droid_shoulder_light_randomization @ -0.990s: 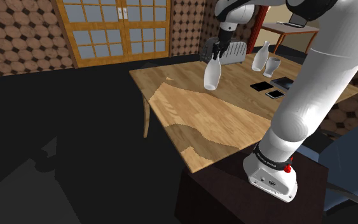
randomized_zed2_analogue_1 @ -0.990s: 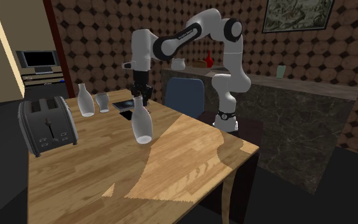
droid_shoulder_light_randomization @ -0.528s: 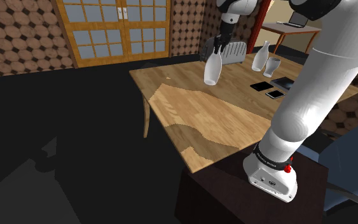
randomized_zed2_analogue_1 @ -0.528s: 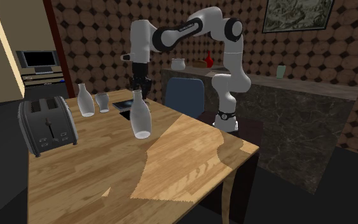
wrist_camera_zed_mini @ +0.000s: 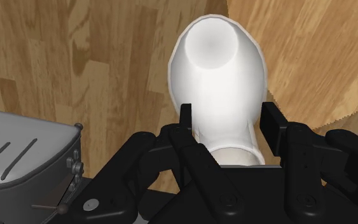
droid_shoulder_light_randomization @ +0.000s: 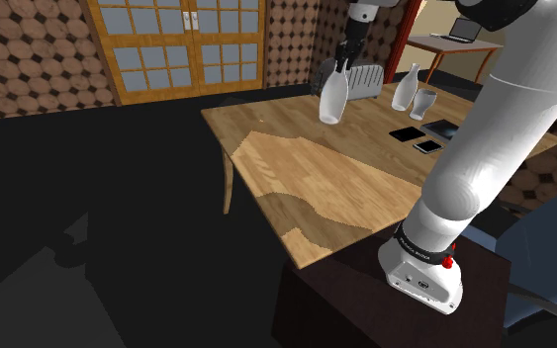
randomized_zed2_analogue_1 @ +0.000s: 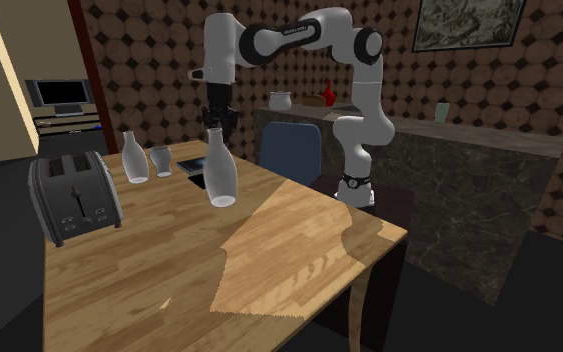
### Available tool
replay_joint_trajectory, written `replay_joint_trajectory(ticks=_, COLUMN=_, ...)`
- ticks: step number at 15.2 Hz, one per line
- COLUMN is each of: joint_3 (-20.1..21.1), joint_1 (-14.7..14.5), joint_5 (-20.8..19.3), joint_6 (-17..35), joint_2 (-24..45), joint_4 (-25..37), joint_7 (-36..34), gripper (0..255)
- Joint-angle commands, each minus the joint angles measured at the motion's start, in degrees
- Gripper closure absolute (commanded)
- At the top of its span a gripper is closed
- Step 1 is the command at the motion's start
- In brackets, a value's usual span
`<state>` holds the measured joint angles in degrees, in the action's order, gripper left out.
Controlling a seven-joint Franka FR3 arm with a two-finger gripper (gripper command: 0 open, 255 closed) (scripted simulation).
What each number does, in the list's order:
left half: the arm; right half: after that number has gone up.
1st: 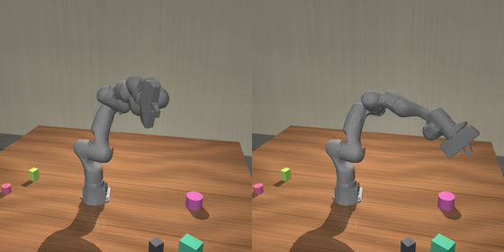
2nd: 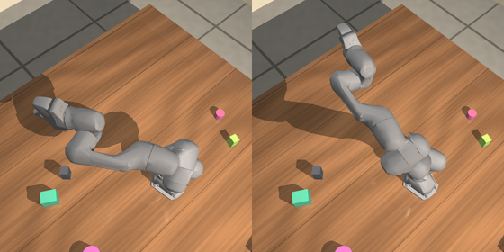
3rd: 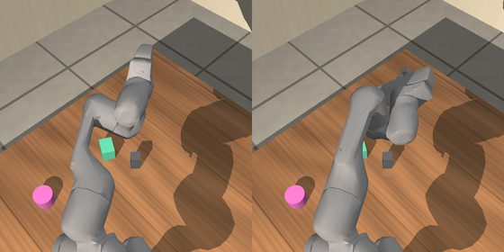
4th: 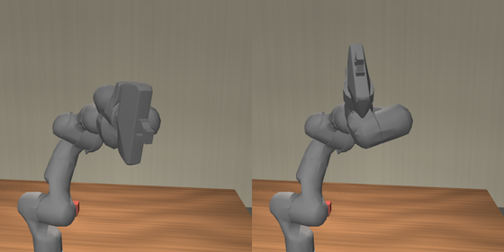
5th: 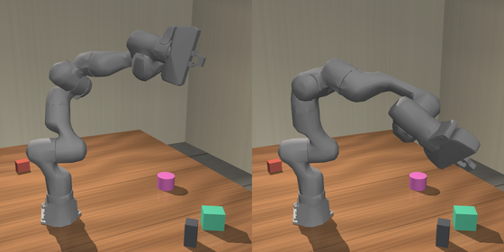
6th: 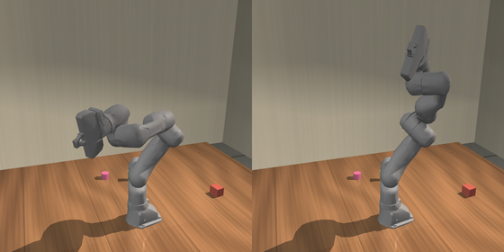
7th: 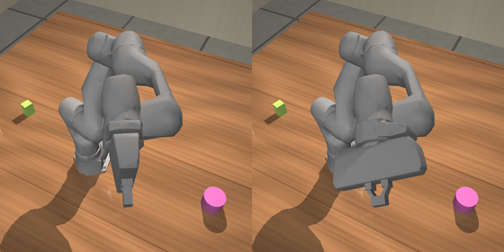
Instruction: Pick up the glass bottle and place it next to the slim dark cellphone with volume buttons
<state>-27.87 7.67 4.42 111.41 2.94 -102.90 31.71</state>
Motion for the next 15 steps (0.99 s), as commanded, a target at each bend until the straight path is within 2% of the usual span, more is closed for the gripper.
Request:
replay_joint_trajectory(ticks=1, joint_3=0.01, joint_1=-0.02, joint_5=-0.05, joint_6=-1.53, joint_2=-0.03, joint_4=1.51, joint_7=-0.16, gripper=255)
replay_joint_trajectory(ticks=15, joint_3=-0.25, joint_1=0.36, joint_5=0.29, joint_6=-12.59, joint_2=0.97, joint_4=13.45, joint_7=-0.36, gripper=255)
